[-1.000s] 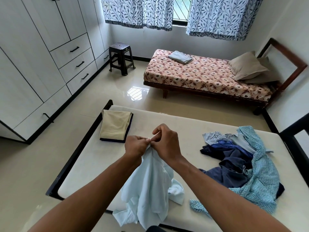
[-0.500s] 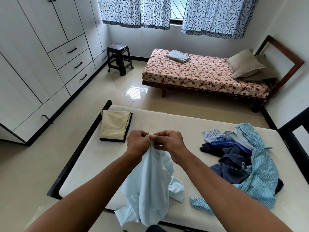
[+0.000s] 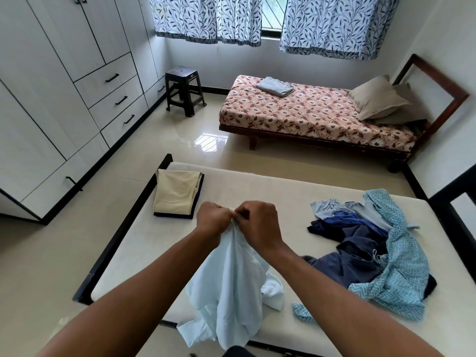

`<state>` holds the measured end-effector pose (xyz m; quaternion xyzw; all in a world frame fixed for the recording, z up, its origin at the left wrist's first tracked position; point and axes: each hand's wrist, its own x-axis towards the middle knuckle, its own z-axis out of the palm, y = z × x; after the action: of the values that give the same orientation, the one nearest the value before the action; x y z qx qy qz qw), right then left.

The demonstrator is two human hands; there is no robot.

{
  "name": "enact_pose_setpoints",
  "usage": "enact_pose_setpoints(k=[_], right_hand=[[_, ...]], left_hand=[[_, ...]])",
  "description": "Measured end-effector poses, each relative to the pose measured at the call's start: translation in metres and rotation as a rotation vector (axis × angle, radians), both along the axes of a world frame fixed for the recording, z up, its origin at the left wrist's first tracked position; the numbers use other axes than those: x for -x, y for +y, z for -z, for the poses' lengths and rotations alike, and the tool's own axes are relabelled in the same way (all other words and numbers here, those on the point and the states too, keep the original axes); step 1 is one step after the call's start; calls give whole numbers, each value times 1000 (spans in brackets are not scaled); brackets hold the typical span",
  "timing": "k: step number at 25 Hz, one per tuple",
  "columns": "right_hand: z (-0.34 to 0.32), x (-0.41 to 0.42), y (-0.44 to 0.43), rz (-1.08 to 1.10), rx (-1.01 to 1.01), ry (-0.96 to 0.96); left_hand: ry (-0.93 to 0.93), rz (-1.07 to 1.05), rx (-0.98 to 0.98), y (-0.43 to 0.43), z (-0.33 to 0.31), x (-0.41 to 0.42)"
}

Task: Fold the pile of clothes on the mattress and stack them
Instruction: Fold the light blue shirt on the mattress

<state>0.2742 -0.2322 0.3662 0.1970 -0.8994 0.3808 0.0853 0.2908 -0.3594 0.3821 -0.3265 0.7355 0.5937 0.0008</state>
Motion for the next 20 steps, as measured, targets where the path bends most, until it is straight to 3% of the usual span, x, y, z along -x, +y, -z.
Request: enact_pose_setpoints(k=[5, 11, 16, 20], right_hand=[[3, -1, -1, 56, 3, -33], [14, 1, -2, -25, 12, 106], [24, -1, -5, -79, -92, 190], [23, 3, -7, -32, -18, 20]], left_hand=[[6, 38, 58, 5, 0, -9], [23, 27, 49, -3, -1, -6], [-88, 14, 70, -2, 3, -5], [-98, 31, 51, 1, 6, -5]])
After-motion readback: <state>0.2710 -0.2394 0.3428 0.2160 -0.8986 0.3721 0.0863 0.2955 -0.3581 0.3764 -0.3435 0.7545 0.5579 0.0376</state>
